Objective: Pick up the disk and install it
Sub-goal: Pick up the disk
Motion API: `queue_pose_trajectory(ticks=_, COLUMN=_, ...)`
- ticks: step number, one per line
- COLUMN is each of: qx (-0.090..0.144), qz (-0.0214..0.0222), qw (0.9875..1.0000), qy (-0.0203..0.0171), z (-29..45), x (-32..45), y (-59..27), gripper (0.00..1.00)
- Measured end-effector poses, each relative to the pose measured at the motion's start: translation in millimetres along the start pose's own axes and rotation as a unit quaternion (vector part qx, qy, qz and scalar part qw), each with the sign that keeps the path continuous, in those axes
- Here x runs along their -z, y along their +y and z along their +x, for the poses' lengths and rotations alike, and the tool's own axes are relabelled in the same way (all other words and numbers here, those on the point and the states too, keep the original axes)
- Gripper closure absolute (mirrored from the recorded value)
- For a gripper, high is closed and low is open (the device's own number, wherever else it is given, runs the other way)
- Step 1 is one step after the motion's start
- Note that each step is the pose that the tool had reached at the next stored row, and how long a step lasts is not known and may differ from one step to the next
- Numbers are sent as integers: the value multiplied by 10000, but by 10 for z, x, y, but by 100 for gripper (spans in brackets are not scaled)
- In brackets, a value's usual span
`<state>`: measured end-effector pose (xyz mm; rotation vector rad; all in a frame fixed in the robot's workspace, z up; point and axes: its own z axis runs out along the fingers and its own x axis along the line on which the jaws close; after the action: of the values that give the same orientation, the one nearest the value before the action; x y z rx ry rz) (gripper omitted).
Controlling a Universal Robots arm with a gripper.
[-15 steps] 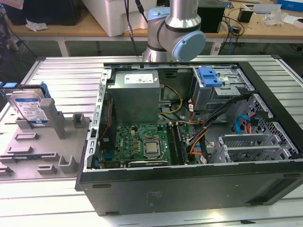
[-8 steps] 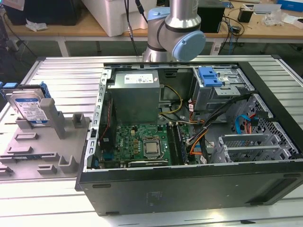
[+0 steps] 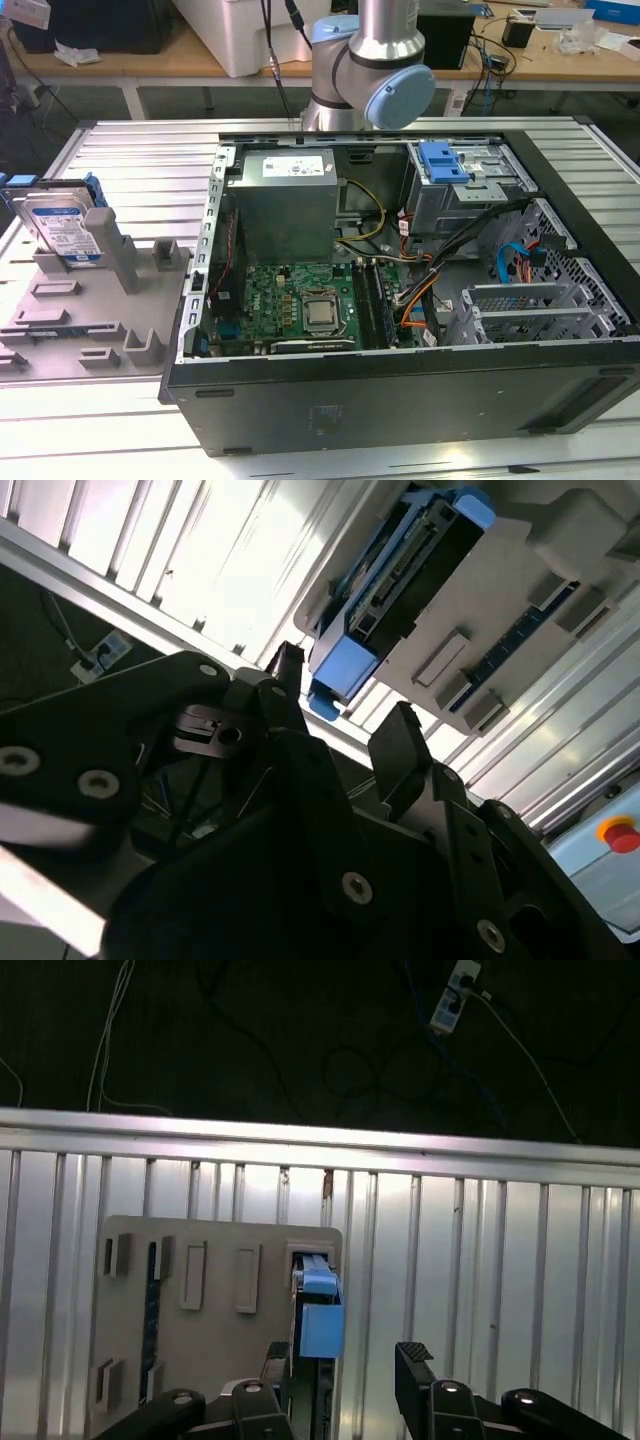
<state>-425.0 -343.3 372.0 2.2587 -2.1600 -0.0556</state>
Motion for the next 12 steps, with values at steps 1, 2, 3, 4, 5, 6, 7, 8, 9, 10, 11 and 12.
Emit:
queue_pose_trajectory(ticks=1, qx=-44, qz=0, qw=10000, qy=-2, z=4, x=-4, y=0, gripper=46)
queue_pose_trajectory(ticks=2, qx=-123, qz=2, qw=9999, qy=-4, z=9, x=-11, y=0, gripper=46)
queue_pose_trajectory(ticks=3, qx=-193, qz=3, qw=9998, qy=-7, z=14, x=-18, y=0, gripper=46)
queue_pose_trajectory(ticks=4, qx=-264, qz=4, qw=9997, qy=-10, z=20, x=-25, y=0, gripper=46)
queue_pose_trajectory(ticks=5, qx=-340, qz=5, qw=9994, qy=-13, z=27, x=-34, y=0, gripper=46)
queue_pose_trajectory(ticks=6, qx=-378, qz=6, qw=9993, qy=-14, z=32, x=-38, y=0, gripper=46)
queue_pose_trajectory(ticks=7, qx=-415, qz=7, qw=9991, qy=-15, z=36, x=-44, y=0, gripper=46)
queue_pose_trajectory(ticks=8, qx=-458, qz=8, qw=9990, qy=-17, z=41, x=-53, y=0, gripper=46)
queue_pose_trajectory(ticks=9, qx=-483, qz=8, qw=9988, qy=-18, z=44, x=-58, y=-1, gripper=46)
queue_pose_trajectory(ticks=10, qx=-518, qz=8, qw=9987, qy=-19, z=48, x=-66, y=-1, gripper=46)
queue_pose_trajectory(ticks=11, qx=-546, qz=9, qw=9985, qy=-20, z=51, x=-72, y=-1, gripper=46)
queue_pose_trajectory(ticks=12, qx=-585, qz=9, qw=9983, qy=-21, z=56, x=-81, y=-1, gripper=46)
